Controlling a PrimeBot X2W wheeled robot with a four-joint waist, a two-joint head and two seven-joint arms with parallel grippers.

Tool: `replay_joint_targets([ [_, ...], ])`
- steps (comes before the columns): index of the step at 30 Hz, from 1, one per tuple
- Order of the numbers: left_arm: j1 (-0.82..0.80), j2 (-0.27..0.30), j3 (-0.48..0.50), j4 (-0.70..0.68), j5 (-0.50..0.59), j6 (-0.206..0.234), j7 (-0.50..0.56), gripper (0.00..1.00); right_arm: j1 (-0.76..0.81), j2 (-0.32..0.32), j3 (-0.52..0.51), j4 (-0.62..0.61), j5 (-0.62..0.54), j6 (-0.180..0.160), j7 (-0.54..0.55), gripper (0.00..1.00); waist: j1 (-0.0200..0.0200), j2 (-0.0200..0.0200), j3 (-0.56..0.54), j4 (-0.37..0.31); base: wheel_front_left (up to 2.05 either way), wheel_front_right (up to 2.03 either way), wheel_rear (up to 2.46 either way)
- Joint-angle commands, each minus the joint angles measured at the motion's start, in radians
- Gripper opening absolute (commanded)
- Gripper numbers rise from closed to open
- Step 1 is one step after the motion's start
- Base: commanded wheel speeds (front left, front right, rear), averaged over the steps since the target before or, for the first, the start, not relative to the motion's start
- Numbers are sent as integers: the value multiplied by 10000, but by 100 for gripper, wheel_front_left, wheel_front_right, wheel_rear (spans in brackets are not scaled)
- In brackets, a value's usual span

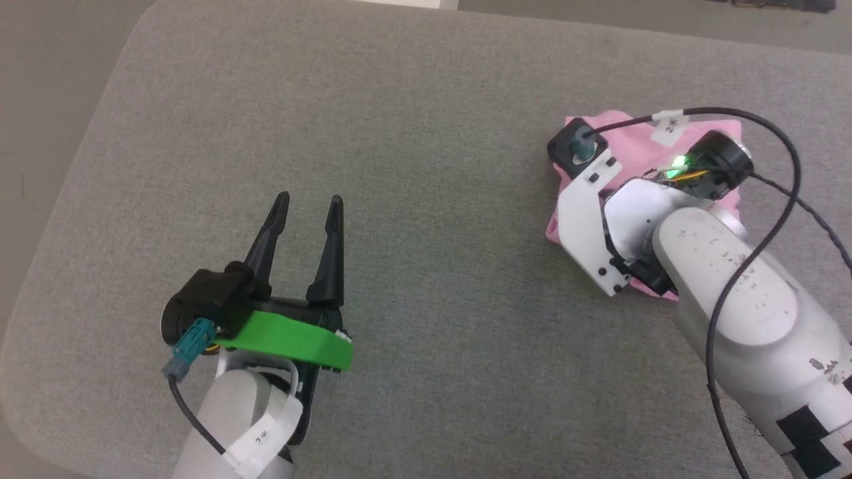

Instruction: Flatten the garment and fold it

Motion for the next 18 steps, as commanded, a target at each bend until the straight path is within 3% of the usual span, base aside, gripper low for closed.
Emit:
replay_joint_targets([
  [1, -214, -22, -34, -37, -27, 69, -40, 100, -174, 87, 136, 254, 178, -15, -178, 0, 0, 0, 178, 143, 0, 0, 0],
  [2, -235, -22, -48, -43, -39, 88, -40, 100, -207, 135, 200, 387, 276, -15, -287, 7, 0, 0, 199, 149, 0, 0, 0],
  [3, -256, -22, -63, -49, -52, 110, -40, 100, -228, 178, 305, 523, 425, -15, -415, 40, 0, 0, 219, 153, 0, 0, 0],
  [4, -269, -22, -68, -55, -54, 129, -40, 100, -244, 191, 411, 632, 579, -15, -516, 94, 0, 0, 224, 143, 0, 0, 0],
  [5, -270, -22, -63, -59, -51, 139, -40, 100, -249, 201, 456, 676, 685, -15, -579, 100, 0, 0, 217, 128, 0, 0, 0],
  [11, -141, -22, 150, -62, 75, 158, -40, 100, -201, 148, 254, 336, 1541, -15, -1731, 100, 0, 0, -123, -185, 0, 0, 0],
  [18, 167, -22, 371, -54, 189, 132, -40, 100, 679, -56, -1061, -1157, 1799, -15, -3908, 100, 0, 0, -768, -745, 0, 0, 0],
])
